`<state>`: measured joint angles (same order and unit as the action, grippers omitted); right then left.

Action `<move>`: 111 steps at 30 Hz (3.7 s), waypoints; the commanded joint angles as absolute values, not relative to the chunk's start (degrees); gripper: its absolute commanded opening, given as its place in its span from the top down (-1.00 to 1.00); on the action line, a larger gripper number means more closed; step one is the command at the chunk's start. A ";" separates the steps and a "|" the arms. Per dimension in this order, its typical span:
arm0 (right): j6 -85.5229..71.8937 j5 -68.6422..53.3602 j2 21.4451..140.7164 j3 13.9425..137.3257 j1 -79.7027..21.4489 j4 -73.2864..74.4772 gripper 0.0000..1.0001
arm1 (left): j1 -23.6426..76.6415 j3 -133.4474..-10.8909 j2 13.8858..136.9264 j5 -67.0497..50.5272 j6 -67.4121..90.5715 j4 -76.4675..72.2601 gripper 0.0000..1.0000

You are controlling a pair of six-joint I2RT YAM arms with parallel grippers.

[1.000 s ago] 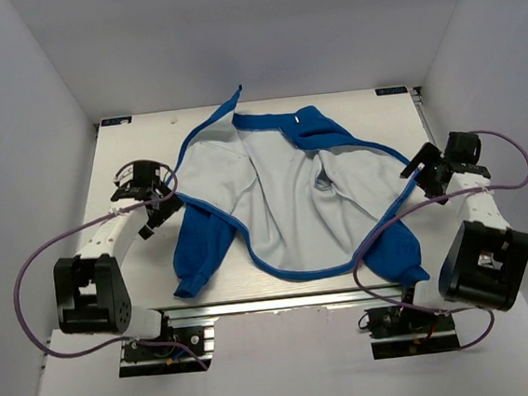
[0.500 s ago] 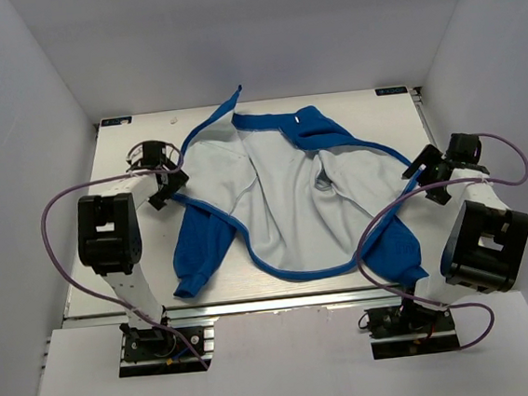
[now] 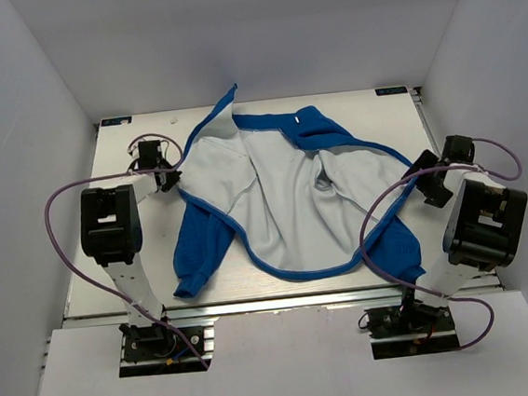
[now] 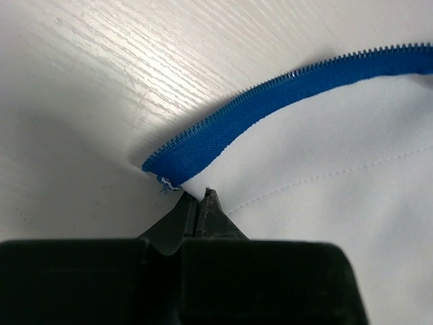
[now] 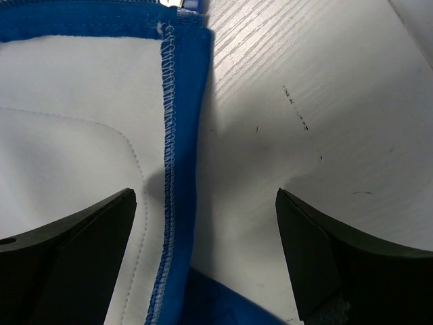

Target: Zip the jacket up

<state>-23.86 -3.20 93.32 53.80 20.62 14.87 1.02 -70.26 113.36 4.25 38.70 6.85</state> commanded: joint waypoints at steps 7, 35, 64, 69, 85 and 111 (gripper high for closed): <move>-25.58 -4.74 98.09 56.51 20.92 8.44 -0.12 | 1.49 -61.79 94.76 -7.72 30.85 -8.17 1.00; -2.20 -4.93 71.55 63.37 -8.15 22.05 1.00 | 47.55 -53.89 80.43 -22.14 16.87 7.54 0.45; -9.14 -13.46 58.55 42.45 -52.47 25.49 -0.79 | 44.30 -54.84 71.09 8.35 32.17 26.03 -0.96; -15.90 -7.83 55.29 42.80 -51.86 28.74 -0.79 | 43.16 -58.97 78.39 3.45 29.71 21.28 -0.96; -26.28 -15.20 61.34 28.48 -25.77 17.42 -0.79 | 26.46 -52.65 98.08 -23.47 33.93 5.10 -0.96; -5.72 -12.93 74.19 48.16 -14.14 10.19 -0.79 | 23.20 -51.95 85.80 -20.83 30.59 9.49 -0.96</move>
<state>-10.50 -12.32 79.00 47.86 -10.68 8.21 23.66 -52.75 91.96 -20.40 31.38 9.30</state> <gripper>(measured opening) 0.894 0.979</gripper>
